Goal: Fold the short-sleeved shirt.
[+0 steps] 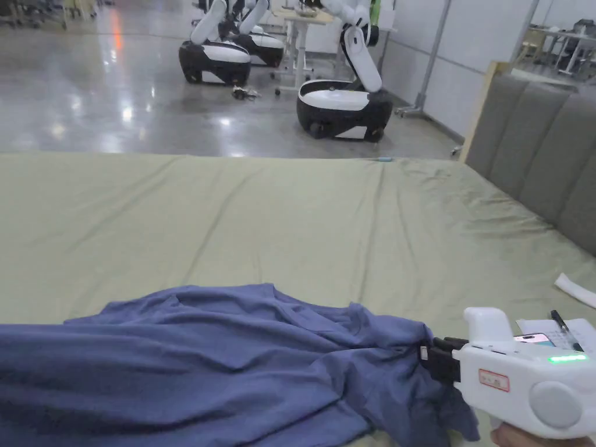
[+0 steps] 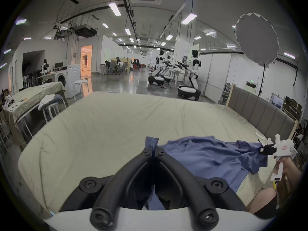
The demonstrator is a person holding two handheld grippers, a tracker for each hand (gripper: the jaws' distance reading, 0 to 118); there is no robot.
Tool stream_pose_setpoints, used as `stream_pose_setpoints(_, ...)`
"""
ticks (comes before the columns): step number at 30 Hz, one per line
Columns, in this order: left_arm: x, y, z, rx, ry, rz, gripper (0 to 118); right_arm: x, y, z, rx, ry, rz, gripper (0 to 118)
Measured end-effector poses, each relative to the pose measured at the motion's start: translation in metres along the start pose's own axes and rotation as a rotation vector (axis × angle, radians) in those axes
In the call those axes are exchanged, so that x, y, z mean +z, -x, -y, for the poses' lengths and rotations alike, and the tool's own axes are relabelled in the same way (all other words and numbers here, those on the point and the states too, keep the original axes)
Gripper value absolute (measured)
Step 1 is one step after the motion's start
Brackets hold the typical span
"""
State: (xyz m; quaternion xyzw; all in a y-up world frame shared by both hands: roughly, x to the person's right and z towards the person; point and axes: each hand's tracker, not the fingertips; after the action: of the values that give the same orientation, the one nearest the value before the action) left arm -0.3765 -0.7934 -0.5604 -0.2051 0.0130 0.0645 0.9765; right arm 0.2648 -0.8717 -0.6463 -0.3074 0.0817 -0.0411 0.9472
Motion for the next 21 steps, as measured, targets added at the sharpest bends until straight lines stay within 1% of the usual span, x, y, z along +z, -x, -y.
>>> stream_pose_setpoints(1,0.007,0.005,-0.009,-0.003,-0.016,-0.011,0,0.014,-0.002,-0.011,-0.01,-0.037,-0.008,8)
stream_pose_setpoints(4,0.033,0.014,-0.04,0.012,-0.073,-0.028,0,0.062,0.002,-0.045,0.015,-0.14,0.017,8)
stream_pose_setpoints(6,0.051,0.024,-0.06,0.026,-0.107,-0.041,0,0.093,0.006,-0.066,0.01,-0.208,-0.018,8)
stream_pose_setpoints(10,0.088,0.047,-0.102,0.056,-0.186,-0.062,0,0.153,0.017,-0.105,0.011,-0.344,-0.01,8)
stream_pose_setpoints(11,0.096,0.051,-0.112,0.068,-0.198,-0.063,0,0.166,0.017,-0.114,0.0,-0.37,-0.025,8)
stream_pose_setpoints(13,0.113,0.052,-0.129,0.078,-0.231,-0.063,0,0.189,0.015,-0.135,-0.067,-0.378,-0.085,8)
stream_pose_setpoints(14,0.12,0.053,-0.139,0.069,-0.246,-0.071,0,0.199,0.017,-0.147,-0.089,-0.387,-0.106,7)
stream_pose_setpoints(15,0.126,0.054,-0.149,0.063,-0.259,-0.073,0,0.21,0.021,-0.157,-0.072,-0.413,-0.097,7)
stream_pose_setpoints(16,0.129,0.059,-0.158,0.064,-0.273,-0.081,0,0.22,0.026,-0.168,-0.035,-0.446,-0.086,7)
stream_pose_setpoints(17,0.133,0.063,-0.169,0.064,-0.291,-0.109,0,0.228,0.03,-0.178,0.005,-0.479,-0.05,7)
stream_pose_setpoints(18,0.134,0.067,-0.178,0.07,-0.289,-0.085,0,0.231,0.035,-0.19,0.041,-0.489,-0.02,7)
stream_pose_setpoints(19,0.133,0.069,-0.187,0.083,-0.298,-0.084,0,0.233,0.037,-0.201,0.057,-0.496,-0.022,7)
stream_pose_setpoints(21,0.124,0.071,-0.202,0.082,-0.305,-0.109,0,0.231,0.043,-0.22,0.054,-0.503,-0.019,7)
